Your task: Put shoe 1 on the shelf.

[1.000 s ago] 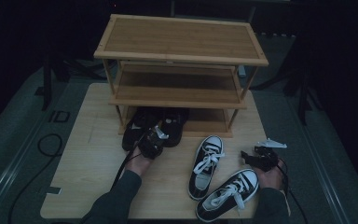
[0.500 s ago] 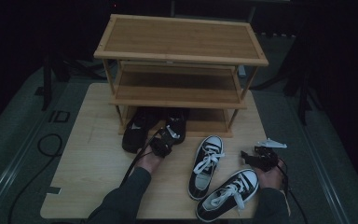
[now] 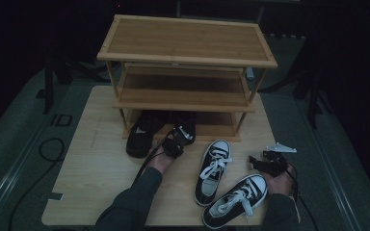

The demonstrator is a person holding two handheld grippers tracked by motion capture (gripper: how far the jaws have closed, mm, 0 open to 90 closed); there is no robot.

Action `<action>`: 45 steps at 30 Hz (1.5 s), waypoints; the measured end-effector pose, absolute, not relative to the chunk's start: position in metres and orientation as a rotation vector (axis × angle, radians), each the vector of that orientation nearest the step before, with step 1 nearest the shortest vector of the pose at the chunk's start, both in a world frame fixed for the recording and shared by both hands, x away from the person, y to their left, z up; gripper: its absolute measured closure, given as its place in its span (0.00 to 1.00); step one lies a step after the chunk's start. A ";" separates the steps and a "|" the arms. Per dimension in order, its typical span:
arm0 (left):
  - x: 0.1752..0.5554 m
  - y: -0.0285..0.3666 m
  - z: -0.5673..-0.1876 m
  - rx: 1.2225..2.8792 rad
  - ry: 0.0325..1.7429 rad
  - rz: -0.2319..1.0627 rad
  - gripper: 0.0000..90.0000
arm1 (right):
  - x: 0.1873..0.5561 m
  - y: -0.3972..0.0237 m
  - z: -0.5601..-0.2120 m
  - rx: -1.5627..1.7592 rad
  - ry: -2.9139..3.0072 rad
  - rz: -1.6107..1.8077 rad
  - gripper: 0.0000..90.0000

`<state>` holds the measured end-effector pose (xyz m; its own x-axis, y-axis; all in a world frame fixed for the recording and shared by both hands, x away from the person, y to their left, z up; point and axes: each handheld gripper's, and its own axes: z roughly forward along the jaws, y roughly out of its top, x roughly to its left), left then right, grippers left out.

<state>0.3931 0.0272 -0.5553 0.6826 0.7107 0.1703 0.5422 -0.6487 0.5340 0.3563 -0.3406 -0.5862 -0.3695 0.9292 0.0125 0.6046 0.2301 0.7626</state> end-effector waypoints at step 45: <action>0.323 0.165 -0.541 2.392 1.088 0.576 1.00 | 0.356 -0.340 -0.586 1.406 2.060 0.961 0.33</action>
